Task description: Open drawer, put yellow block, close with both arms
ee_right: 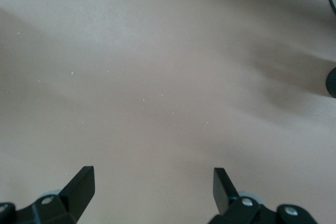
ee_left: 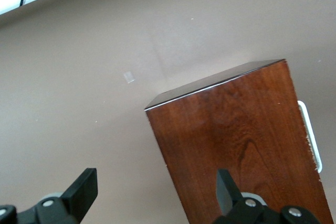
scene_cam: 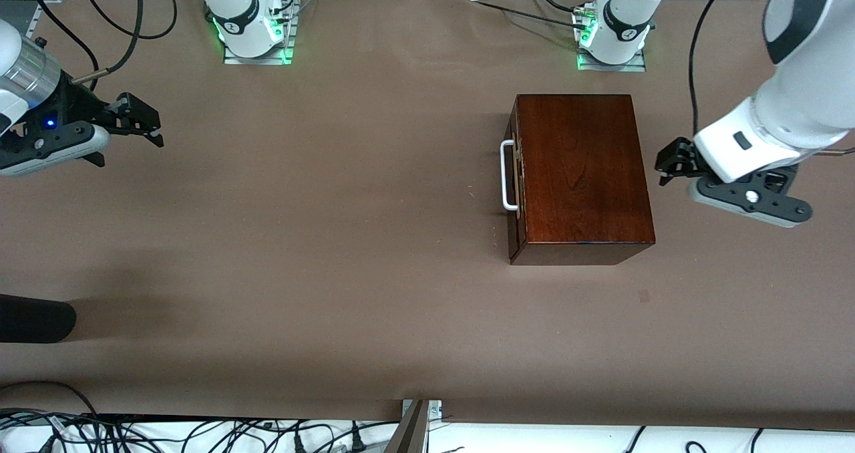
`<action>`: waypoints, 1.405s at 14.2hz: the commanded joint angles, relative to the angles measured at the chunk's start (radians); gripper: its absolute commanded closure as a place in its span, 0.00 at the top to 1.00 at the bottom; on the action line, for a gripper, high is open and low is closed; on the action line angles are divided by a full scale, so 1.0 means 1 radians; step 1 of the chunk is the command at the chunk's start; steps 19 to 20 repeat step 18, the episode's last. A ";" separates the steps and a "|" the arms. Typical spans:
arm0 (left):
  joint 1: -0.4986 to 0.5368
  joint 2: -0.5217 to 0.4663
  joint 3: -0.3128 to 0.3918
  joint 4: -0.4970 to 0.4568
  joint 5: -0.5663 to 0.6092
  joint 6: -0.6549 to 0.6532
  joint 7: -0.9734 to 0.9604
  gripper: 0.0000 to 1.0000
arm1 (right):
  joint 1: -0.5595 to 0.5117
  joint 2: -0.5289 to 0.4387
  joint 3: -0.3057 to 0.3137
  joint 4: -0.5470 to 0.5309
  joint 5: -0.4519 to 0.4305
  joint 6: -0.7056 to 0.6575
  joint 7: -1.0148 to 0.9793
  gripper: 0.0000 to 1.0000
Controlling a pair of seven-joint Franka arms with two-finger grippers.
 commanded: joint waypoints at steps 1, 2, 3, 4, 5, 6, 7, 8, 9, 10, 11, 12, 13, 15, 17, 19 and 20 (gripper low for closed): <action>0.016 -0.038 0.061 0.003 -0.092 -0.021 -0.048 1.00 | -0.001 -0.004 0.001 0.010 -0.013 -0.005 0.004 1.00; 0.011 -0.060 0.095 -0.026 -0.117 -0.019 -0.091 1.00 | -0.001 -0.004 0.001 0.010 -0.013 -0.005 0.004 1.00; 0.008 -0.084 0.107 -0.060 -0.119 -0.013 -0.117 1.00 | -0.001 -0.004 0.001 0.011 -0.013 -0.005 0.004 1.00; 0.008 -0.117 0.115 -0.112 -0.117 0.008 -0.139 1.00 | -0.001 -0.004 0.001 0.011 -0.012 -0.005 0.004 1.00; 0.009 -0.161 0.123 -0.179 -0.119 0.052 -0.160 1.00 | -0.001 -0.004 0.001 0.011 -0.013 -0.004 0.004 1.00; 0.009 -0.212 0.127 -0.259 -0.125 0.115 -0.186 1.00 | -0.001 -0.004 0.001 0.011 -0.013 -0.004 0.004 1.00; 0.009 -0.252 0.141 -0.327 -0.117 0.189 -0.202 1.00 | -0.001 -0.004 0.001 0.011 -0.013 -0.004 0.004 1.00; 0.011 -0.272 0.152 -0.373 -0.114 0.211 -0.194 1.00 | -0.001 -0.004 0.001 0.011 -0.013 -0.004 0.004 1.00; 0.009 -0.281 0.164 -0.402 -0.113 0.211 -0.192 1.00 | -0.001 -0.004 0.001 0.011 -0.013 -0.004 0.004 1.00; 0.009 -0.287 0.166 -0.418 -0.111 0.211 -0.197 1.00 | -0.001 -0.004 0.001 0.011 -0.013 -0.004 0.004 1.00; 0.011 -0.293 0.166 -0.422 -0.110 0.214 -0.200 1.00 | -0.001 -0.004 0.001 0.011 -0.013 -0.004 0.004 1.00; 0.008 -0.296 0.166 -0.426 -0.107 0.214 -0.202 1.00 | -0.001 -0.004 0.001 0.011 -0.013 -0.004 0.004 1.00; 0.008 -0.298 0.158 -0.427 -0.091 0.214 -0.202 1.00 | -0.001 -0.004 0.001 0.011 -0.013 -0.004 0.004 1.00; 0.008 -0.298 0.156 -0.438 -0.071 0.214 -0.188 1.00 | -0.001 -0.004 0.001 0.010 -0.013 -0.004 0.004 1.00; 0.005 -0.298 0.149 -0.438 -0.067 0.200 -0.191 1.00 | -0.001 -0.004 0.001 0.011 -0.013 -0.002 0.004 1.00; 0.003 -0.296 0.140 -0.433 -0.065 0.174 -0.192 1.00 | -0.001 -0.004 0.001 0.011 -0.013 0.000 0.004 1.00; 0.003 -0.296 0.140 -0.433 -0.065 0.174 -0.192 1.00 | -0.001 -0.004 0.001 0.011 -0.013 0.000 0.004 1.00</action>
